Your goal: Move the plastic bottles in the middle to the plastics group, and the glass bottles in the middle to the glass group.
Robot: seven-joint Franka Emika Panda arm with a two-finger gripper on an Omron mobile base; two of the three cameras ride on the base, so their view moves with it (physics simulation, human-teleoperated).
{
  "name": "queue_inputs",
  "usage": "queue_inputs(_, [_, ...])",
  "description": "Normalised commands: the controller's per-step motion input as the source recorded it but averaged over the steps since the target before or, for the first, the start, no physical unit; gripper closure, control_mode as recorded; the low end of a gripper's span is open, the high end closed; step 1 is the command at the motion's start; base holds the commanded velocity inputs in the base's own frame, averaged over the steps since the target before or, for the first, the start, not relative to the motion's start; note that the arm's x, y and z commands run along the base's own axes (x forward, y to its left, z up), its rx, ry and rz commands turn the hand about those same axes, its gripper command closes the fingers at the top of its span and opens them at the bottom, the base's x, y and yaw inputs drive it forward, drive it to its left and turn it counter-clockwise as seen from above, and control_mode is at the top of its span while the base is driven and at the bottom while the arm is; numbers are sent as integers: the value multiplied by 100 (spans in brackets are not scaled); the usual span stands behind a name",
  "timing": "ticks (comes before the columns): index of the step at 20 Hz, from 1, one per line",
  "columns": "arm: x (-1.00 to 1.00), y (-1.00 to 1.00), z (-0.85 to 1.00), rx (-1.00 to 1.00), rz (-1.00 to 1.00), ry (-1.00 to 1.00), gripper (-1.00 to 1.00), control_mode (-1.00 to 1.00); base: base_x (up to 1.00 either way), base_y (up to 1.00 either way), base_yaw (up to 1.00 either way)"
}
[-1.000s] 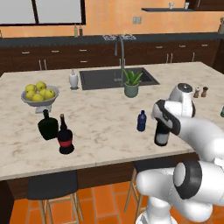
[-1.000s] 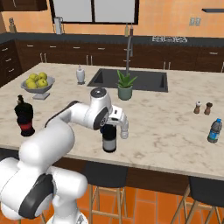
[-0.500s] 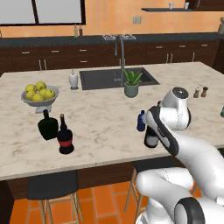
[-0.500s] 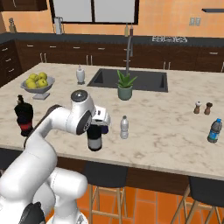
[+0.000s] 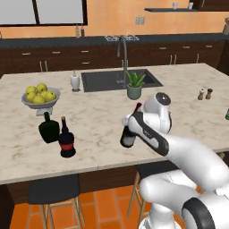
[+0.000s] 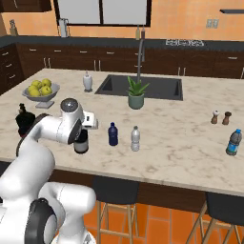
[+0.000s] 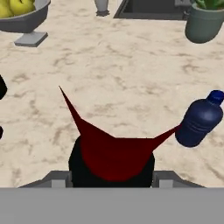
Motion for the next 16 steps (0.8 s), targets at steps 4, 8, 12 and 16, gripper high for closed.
queue_inputs(4, [74,89,3,3,15,0,100,-100,0,0,0])
queue_inputs(8, [59,82,0,-3,1,4,100,-100,0,0,0])
queue_inputs(12, [54,65,0,-5,0,12,100,-100,0,0,0])
queue_inputs(16, [39,46,0,-1,0,3,100,-100,0,0,0])
